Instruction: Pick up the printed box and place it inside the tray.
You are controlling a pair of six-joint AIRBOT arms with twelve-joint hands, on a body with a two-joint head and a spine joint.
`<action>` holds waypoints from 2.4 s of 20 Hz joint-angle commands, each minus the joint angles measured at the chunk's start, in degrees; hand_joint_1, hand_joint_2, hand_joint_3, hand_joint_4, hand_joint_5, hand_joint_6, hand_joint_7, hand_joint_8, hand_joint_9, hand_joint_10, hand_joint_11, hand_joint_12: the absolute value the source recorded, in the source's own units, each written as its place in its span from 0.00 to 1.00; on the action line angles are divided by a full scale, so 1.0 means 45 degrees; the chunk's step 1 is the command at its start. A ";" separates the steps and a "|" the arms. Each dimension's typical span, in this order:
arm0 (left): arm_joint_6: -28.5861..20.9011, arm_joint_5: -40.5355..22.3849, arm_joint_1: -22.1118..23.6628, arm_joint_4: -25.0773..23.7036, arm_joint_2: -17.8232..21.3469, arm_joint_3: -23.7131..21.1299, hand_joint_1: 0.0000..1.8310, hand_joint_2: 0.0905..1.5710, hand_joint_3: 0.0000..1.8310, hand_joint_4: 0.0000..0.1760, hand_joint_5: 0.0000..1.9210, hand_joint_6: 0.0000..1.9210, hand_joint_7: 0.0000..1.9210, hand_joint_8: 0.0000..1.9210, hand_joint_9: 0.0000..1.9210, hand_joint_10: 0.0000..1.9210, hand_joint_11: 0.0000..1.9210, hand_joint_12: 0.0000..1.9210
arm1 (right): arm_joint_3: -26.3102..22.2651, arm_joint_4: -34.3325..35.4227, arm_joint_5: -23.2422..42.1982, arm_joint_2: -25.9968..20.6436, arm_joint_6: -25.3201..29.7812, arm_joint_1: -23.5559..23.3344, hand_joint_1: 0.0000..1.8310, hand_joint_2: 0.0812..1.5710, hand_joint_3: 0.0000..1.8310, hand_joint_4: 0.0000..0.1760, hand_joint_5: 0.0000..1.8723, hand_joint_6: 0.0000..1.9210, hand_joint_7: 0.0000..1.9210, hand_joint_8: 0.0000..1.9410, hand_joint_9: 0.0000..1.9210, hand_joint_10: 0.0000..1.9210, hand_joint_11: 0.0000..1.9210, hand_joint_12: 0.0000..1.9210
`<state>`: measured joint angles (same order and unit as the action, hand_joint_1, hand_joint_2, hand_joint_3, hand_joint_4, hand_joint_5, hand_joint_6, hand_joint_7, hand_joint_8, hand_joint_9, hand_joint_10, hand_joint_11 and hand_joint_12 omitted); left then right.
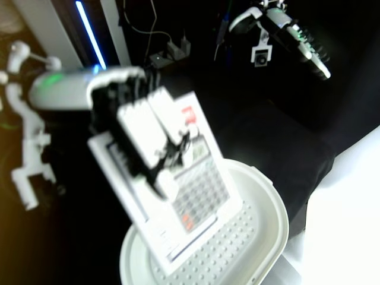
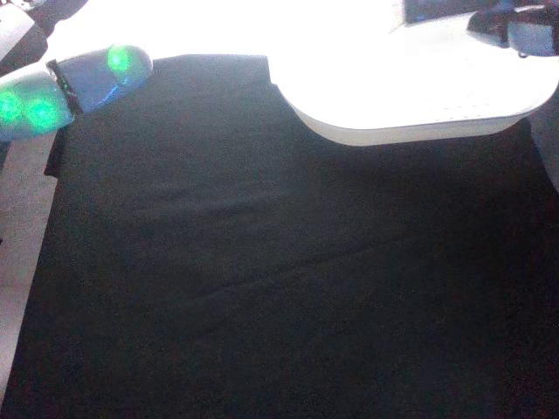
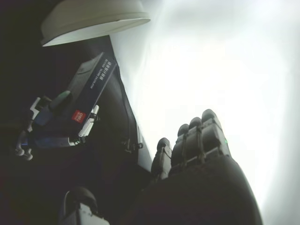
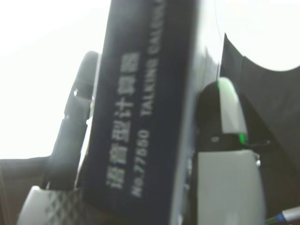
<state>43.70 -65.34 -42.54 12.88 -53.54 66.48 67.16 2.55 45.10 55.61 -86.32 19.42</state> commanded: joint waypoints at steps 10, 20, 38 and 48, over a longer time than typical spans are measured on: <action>-0.0347 -0.2071 -0.0695 0.0571 -0.0219 0.0008 0.00 0.52 0.01 1.00 0.00 0.00 0.00 0.00 0.00 0.00 0.00 0.00 | 0.0651 0.1487 0.2416 0.0484 -0.0210 -0.0202 0.64 0.69 0.00 0.00 0.52 0.51 0.57 0.61 0.60 0.67 0.55 0.86; -0.0495 -0.2285 -0.1083 0.0869 -0.0378 0.0013 0.00 0.53 0.01 0.96 0.00 0.00 0.00 0.00 0.00 0.00 0.00 0.00 | 0.0825 0.2024 0.2413 0.0688 -0.0205 0.0105 0.20 0.39 0.00 1.00 0.00 0.00 0.00 0.00 0.00 0.00 0.00 0.00; -0.0495 -0.2248 -0.1280 0.0963 -0.0576 0.0085 0.00 0.56 0.01 0.93 0.00 0.00 0.00 0.00 0.00 0.00 0.00 0.00 | 0.0427 0.1721 0.2422 0.0342 0.0301 0.0122 0.25 0.44 0.01 1.00 0.00 0.00 0.00 0.00 0.00 0.00 0.00 0.00; -0.0494 -0.2784 -0.1249 0.0968 -0.0284 0.0067 0.00 0.53 0.00 1.00 0.00 0.00 0.00 0.00 0.00 0.00 0.00 0.00 | 0.0204 0.0962 0.3069 -0.0101 0.2435 0.0471 0.27 0.43 0.00 1.00 0.00 0.00 0.00 0.00 0.00 0.00 0.00 0.00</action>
<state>42.02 -69.54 -48.75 16.67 -55.44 66.59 67.88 7.20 50.96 55.61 -75.59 22.11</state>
